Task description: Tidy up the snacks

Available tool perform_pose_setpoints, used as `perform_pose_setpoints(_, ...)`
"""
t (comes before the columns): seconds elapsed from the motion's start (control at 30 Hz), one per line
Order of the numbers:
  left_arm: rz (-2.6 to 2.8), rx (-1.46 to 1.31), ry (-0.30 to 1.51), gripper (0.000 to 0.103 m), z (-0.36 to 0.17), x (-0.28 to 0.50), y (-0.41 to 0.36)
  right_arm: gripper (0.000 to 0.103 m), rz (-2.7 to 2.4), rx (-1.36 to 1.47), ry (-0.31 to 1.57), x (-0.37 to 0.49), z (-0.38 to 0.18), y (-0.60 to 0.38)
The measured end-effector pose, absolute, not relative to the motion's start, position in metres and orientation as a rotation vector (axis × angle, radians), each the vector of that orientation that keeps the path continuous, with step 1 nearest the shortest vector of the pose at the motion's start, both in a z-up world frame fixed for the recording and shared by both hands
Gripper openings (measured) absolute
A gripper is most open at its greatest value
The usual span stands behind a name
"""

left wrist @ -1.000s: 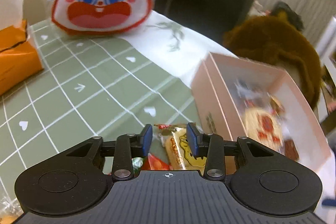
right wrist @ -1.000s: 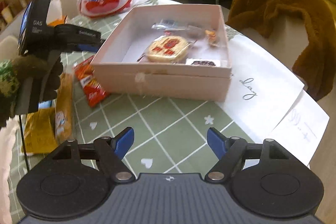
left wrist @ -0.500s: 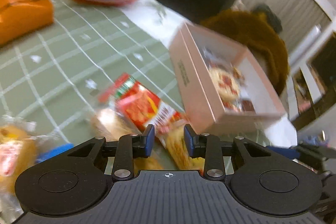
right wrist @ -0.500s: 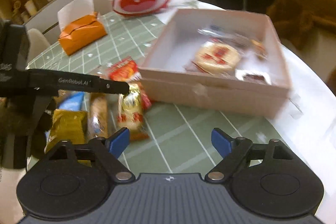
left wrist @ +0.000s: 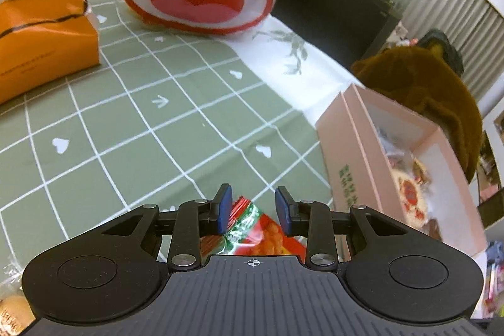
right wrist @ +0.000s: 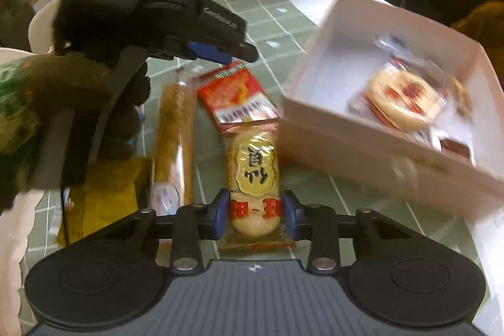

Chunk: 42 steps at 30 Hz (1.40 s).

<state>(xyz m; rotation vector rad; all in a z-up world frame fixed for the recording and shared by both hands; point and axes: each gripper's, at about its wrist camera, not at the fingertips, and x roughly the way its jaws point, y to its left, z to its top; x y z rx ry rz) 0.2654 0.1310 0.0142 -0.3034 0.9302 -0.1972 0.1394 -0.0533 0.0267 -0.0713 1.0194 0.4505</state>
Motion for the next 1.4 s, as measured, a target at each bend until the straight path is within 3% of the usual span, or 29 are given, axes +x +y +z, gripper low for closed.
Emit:
perform_pose_setpoints(0.17,-0.326,-0.255,0.988,0.027,0.015,0.242,0.122,0.036,0.432,-0.068,1.023,0.112,0.030,-0.084)
perform_pose_setpoints(0.43,-0.399,-0.256,1.057,0.026,0.018,0.186,0.111,0.040,0.340,-0.063,1.008,0.081,0.036,-0.119)
perform_pose_setpoints(0.53,-0.406,-0.252,1.075,0.026,0.019,0.165,0.107,0.051,0.301,-0.041,1.005,0.078,0.039,-0.133)
perform_pose_setpoints(0.6,-0.409,-0.246,1.084,0.026,0.021,0.155,0.105,0.072,0.288,0.023,0.990,0.087,0.043,-0.143)
perform_pose_setpoints(0.63,-0.409,-0.240,1.087,0.026,0.022,0.151,0.104,0.073,0.284,0.048,0.981,0.093,0.045,-0.147)
perform_pose_setpoints(0.83,-0.419,-0.213,1.092,0.025,0.034,0.127,0.100,0.077,0.337,0.162,0.973,0.164,0.048,-0.137)
perform_pose_setpoints(1.0,-0.417,-0.260,0.948,0.025,0.055,0.122,0.103,0.076,0.344,0.118,0.991,0.203,0.043,-0.109)
perform_pose_setpoints(1.1,-0.367,-0.284,0.911,0.026,0.054,0.132,0.107,0.077,0.385,0.100,0.990,0.183,0.047,-0.113)
perform_pose_setpoints(1.4,-0.418,-0.287,1.041,0.026,0.023,0.140,0.077,0.081,0.238,-0.053,1.021,0.101,0.025,-0.172)
